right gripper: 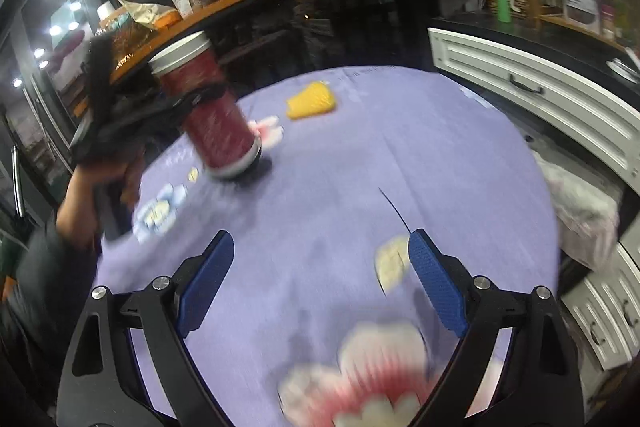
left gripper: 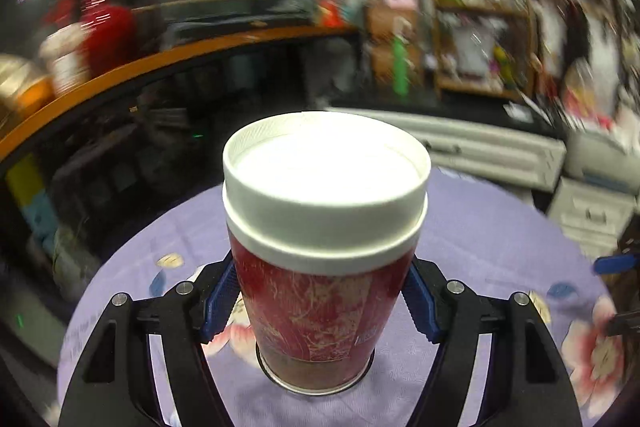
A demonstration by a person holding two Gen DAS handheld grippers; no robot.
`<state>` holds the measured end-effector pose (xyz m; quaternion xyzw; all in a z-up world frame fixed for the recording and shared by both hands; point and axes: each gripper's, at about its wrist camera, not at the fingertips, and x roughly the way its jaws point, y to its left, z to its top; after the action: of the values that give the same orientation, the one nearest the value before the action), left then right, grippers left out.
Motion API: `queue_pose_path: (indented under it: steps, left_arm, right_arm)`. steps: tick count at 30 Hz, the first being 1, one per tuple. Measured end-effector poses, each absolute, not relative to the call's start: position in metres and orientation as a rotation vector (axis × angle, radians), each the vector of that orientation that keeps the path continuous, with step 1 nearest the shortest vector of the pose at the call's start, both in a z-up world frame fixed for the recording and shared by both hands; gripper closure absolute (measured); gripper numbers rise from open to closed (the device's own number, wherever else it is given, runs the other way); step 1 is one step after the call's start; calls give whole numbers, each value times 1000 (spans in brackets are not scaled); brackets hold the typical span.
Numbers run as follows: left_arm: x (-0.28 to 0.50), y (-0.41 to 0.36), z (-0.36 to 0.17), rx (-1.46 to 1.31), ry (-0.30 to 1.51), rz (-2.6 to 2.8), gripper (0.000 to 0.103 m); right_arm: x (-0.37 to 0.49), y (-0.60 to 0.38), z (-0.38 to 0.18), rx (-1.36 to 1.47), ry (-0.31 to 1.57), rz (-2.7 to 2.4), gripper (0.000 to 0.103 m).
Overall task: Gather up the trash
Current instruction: 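Grasp the yellow mesh net with the right tool while the left tool holds the canister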
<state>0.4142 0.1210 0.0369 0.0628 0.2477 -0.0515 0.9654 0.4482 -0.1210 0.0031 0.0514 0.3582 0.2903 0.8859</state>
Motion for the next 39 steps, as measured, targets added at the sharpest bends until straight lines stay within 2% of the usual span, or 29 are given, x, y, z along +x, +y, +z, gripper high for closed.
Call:
queue_pose_path:
  steps: [4, 10, 14, 18, 27, 28, 31, 32, 34, 36, 39]
  left_arm:
    - [392, 138, 37, -31, 425, -45, 33]
    - [373, 147, 35, -58, 333, 68, 33]
    - [364, 161, 35, -57, 319, 108, 33]
    - [361, 176, 28, -121, 333, 99, 33]
    - [358, 178, 25, -117, 333, 125, 33]
    - [358, 179, 25, -122, 337, 123, 33]
    - [359, 185, 23, -177, 342, 90, 33]
    - [359, 185, 23, -175, 343, 91, 33]
    - [360, 185, 22, -168, 342, 99, 33]
    - [360, 187, 20, -181, 347, 93, 33]
    - [360, 189, 19, -200, 344, 80, 33]
  right_arm:
    - [487, -83, 8, 53, 744, 603, 15]
    - [547, -32, 5, 5, 774, 592, 15]
    - [601, -5, -9, 31, 826, 551, 15]
    - [645, 21, -28, 50, 877, 520, 23]
    - [699, 61, -45, 34, 912, 467, 26]
    - [703, 65, -48, 26, 914, 455, 29]
    - [711, 71, -58, 26, 941, 445, 45]
    - [711, 72, -61, 23, 948, 441, 55]
    - [708, 70, -61, 24, 938, 437, 62]
    - [704, 64, -58, 46, 928, 446, 74]
    - [697, 50, -52, 106, 926, 459, 83]
